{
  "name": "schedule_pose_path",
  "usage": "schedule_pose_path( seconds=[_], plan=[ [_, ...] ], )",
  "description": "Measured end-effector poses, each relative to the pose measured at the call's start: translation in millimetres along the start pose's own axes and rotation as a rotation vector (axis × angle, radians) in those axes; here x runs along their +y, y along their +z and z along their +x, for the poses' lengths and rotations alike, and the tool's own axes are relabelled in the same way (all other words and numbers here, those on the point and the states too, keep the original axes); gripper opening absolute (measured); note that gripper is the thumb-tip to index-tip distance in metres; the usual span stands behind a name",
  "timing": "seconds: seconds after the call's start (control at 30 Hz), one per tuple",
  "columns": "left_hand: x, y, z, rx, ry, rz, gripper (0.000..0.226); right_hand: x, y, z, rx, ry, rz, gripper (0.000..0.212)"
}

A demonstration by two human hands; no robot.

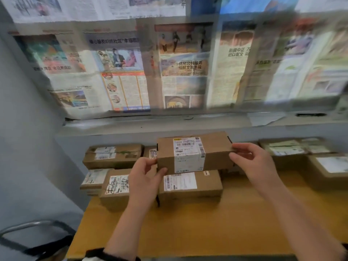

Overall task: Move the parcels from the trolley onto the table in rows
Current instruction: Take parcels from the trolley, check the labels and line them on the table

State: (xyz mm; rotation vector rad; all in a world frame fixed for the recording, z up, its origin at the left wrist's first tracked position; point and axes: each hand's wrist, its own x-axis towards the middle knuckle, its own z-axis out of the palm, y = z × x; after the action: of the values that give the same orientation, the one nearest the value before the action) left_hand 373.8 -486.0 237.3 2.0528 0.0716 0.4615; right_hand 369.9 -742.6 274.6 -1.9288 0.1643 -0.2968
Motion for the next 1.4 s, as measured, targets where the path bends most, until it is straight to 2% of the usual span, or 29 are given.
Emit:
schedule_pose_path(
  seconds=[0.17,0.37,0.47,0.57,0.8,1.0,1.4],
  plan=[
    [-13.0,72.6,29.8,-0.215,-0.08,-0.049,0.024,33.9,-21.5,42.8,0.077,0.107,-0.07,0.026],
    [-14.5,162.3,31.6,-0.369,-0.119,0.013,0.01,84.6,-58.6,72.8,0.21,0.246,-0.147,0.026],
    [-11.5,201.1,25.8,-0.421,-0.205,0.003,0.016,114.5,-80.1,74.1,0.283,0.34,-0.153,0.03],
    [-9.0,230.3,15.3,-0.463,-0.21,0.065,0.021,144.9,-97.0,72.0,0.307,0.478,-0.108,0.037],
    [-18.2,272.0,-0.8,-0.483,-0.261,0.297,0.019,215.7,-105.9,93.7,0.142,0.642,-0.064,0.037],
    [-20.3,288.1,-21.1,-0.317,-0.255,0.47,0.022,254.1,-101.8,126.5,-0.021,0.799,0.116,0.034],
    [-32.4,303.0,-41.5,-0.302,-0.136,0.68,0.016,289.1,-91.2,145.6,-0.182,0.846,0.074,0.026]
  ],
)
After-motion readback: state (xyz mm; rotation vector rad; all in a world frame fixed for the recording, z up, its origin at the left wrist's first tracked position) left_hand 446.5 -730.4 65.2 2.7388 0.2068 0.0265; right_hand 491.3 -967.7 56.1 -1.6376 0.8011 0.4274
